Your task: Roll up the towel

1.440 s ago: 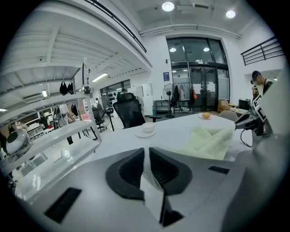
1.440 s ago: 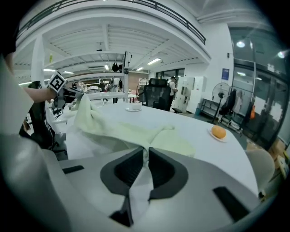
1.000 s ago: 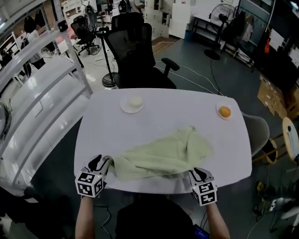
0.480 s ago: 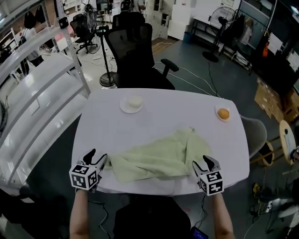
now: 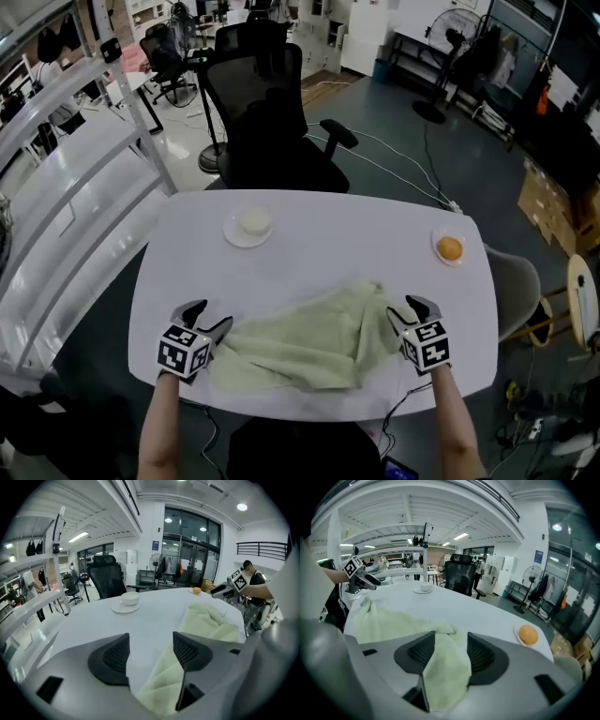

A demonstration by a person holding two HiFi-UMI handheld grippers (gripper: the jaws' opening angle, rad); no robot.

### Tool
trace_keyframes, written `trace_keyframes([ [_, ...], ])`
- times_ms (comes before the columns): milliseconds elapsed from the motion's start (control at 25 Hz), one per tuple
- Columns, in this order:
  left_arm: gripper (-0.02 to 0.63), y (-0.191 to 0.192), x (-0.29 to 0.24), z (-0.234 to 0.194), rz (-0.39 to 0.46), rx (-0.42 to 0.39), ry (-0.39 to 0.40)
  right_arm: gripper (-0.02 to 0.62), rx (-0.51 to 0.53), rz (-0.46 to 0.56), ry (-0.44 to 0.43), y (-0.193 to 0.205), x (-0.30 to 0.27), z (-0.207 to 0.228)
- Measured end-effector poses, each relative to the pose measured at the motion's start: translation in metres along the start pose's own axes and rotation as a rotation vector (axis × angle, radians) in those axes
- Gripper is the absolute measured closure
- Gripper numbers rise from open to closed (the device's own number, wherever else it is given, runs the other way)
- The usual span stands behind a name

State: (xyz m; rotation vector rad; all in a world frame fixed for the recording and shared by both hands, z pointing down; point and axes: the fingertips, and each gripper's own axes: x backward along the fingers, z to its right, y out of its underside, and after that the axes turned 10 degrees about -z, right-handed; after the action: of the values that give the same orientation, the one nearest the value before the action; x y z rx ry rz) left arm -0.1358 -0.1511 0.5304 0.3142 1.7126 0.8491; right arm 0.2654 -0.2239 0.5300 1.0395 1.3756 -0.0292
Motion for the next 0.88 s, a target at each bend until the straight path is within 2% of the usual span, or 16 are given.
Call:
trace_keyframes([
  [160, 0.29, -0.006, -0.033, 0.021, -0.074, -0.026, 0.058, 0.371, 0.037, -0.037, -0.041, -0.01, -0.031, 0.024],
  [280, 0.29, -0.004, -0.053, 0.035, -0.116, -0.009, 0.108, 0.389, 0.028, -0.054, -0.089, -0.013, -0.054, 0.036],
  [600, 0.306, 0.018, -0.083, 0.069, -0.246, -0.043, 0.204, 0.399, 0.07, -0.184, -0.288, 0.003, -0.099, 0.025],
  [760, 0.33, 0.03, -0.091, 0.073, -0.292, -0.056, 0.193, 0.455, 0.098, -0.229, -0.334, 0.011, -0.108, 0.011],
  [880, 0.383, 0.034, -0.094, 0.074, -0.303, -0.046, 0.176, 0.506, 0.126, -0.217, -0.315, 0.008, -0.103, 0.009],
])
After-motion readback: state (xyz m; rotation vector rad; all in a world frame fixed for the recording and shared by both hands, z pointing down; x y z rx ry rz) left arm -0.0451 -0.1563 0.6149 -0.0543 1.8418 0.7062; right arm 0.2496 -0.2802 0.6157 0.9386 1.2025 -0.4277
